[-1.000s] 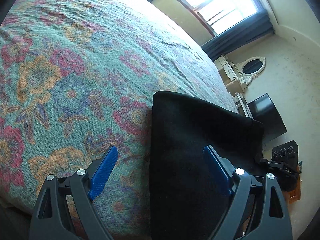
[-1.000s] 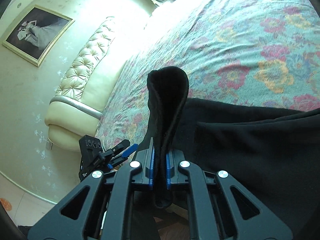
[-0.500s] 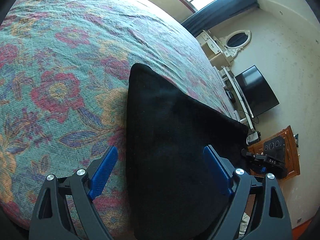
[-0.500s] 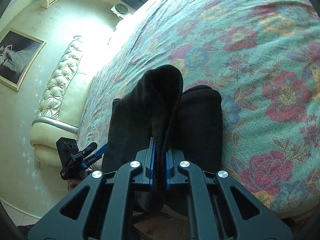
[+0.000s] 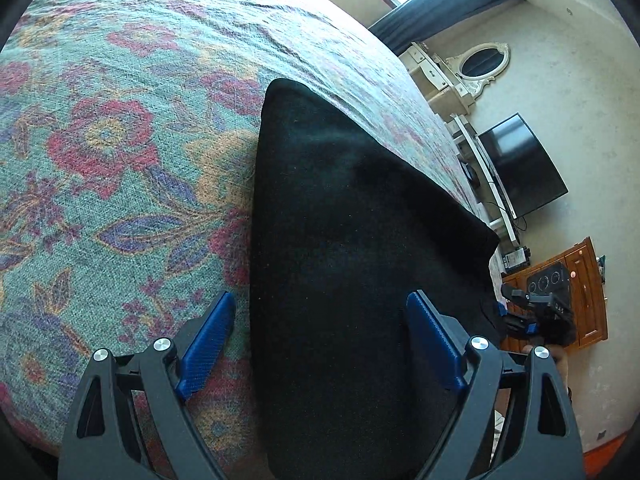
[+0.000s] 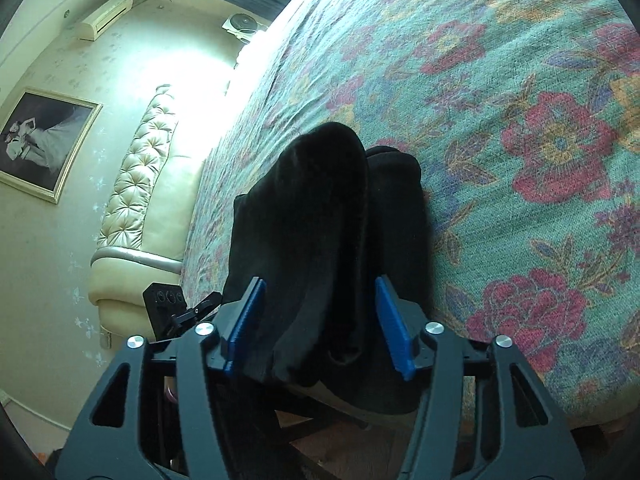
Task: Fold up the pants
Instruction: 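Grasp the trouser cuffs with the right tool and lift them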
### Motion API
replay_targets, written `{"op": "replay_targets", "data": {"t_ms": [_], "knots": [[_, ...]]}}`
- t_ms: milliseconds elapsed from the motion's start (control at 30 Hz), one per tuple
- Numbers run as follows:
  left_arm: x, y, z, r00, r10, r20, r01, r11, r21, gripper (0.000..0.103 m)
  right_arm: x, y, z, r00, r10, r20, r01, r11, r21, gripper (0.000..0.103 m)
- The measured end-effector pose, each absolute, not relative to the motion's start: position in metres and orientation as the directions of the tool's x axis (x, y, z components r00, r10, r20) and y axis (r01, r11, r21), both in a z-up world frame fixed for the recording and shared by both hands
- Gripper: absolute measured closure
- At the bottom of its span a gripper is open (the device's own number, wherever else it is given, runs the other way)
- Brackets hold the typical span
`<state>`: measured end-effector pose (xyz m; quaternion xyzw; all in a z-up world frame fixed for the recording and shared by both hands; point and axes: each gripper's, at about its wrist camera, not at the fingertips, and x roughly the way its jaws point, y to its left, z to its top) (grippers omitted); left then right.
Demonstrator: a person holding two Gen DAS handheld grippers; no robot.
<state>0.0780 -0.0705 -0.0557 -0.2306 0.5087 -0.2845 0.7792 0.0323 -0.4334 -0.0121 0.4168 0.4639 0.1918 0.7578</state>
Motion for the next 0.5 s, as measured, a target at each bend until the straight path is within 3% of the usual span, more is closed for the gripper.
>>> {"op": "replay_targets", "data": {"t_ms": [67, 167, 267, 367, 500], "knots": [[0.075, -0.062, -0.057, 0.318, -0.685, -0.656, 0.196, 0.724, -0.662, 0.017, 0.021, -0.435, -0.005, 0.503, 0.637, -0.584, 0.112, 0.622, 0.775, 0.033], [0.071, -0.054, -0.059, 0.307, -0.695, -0.65, 0.179, 0.713, -0.678, 0.017, 0.007, -0.441, -0.013, 0.49, 0.597, -0.635, 0.158, 0.655, 0.739, 0.029], [0.063, -0.051, -0.059, 0.301, -0.704, -0.643, 0.17, 0.703, -0.69, 0.017, 0.001, -0.44, -0.036, 0.475, 0.669, -0.572, 0.191, 0.556, 0.809, 0.029], [0.052, -0.045, -0.058, 0.309, -0.723, -0.618, 0.147, 0.678, -0.72, 0.017, 0.001, -0.431, -0.057, 0.47, 0.76, -0.449, 0.194, 0.407, 0.893, 0.024], [0.048, -0.037, -0.063, 0.304, -0.747, -0.591, 0.084, 0.639, -0.764, 0.017, 0.004, -0.423, -0.067, 0.481, 0.78, -0.4, 0.195, 0.35, 0.916, 0.018]]}}
